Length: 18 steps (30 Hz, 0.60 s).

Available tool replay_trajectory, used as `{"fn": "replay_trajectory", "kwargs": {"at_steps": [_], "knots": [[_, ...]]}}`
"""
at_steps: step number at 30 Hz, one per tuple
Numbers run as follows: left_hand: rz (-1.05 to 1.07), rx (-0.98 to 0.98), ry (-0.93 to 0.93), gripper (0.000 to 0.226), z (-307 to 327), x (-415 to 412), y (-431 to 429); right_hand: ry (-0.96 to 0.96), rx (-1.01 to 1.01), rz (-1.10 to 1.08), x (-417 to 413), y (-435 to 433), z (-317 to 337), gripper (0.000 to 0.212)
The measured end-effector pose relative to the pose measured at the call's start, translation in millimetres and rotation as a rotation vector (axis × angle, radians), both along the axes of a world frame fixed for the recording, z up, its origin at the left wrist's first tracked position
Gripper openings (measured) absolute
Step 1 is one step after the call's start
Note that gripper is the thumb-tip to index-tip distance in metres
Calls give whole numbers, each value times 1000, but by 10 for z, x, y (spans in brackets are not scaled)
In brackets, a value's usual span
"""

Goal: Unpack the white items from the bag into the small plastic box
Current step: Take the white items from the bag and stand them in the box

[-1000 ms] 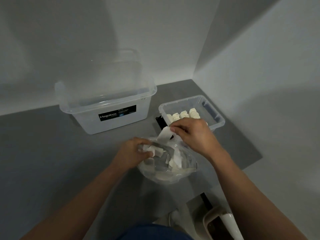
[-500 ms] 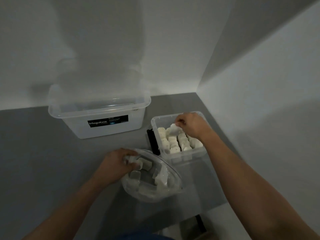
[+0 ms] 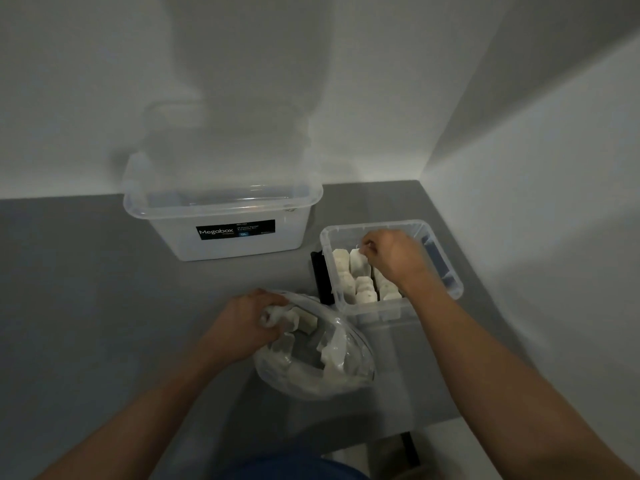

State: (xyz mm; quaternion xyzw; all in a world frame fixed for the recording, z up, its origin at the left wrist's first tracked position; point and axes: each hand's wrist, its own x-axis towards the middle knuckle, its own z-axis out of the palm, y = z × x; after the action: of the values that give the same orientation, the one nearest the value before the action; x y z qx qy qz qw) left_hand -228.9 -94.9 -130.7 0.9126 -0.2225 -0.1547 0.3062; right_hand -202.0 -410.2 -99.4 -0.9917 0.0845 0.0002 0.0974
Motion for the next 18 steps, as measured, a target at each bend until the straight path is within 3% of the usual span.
{"fn": "replay_trajectory", "kwargs": {"at_steps": [4,7,9,13,18], "knots": [[-89,1,-49,62,47,-51,-1,-307,304,-81,-309,263,255,27],[-164,28,-96,58,54,-82,4,-537,523,-61,-707,756,441,18],[-198,12,-124,57,11,-79,32,-579,619,5,-978,1102,428,9],[-251,9,-144,54,-59,-64,72,-380,624,67,-1264,1517,11,7],[-357,86,-203,60,-235,-33,115,-106,361,29,-1212,1597,-497,17]]}}
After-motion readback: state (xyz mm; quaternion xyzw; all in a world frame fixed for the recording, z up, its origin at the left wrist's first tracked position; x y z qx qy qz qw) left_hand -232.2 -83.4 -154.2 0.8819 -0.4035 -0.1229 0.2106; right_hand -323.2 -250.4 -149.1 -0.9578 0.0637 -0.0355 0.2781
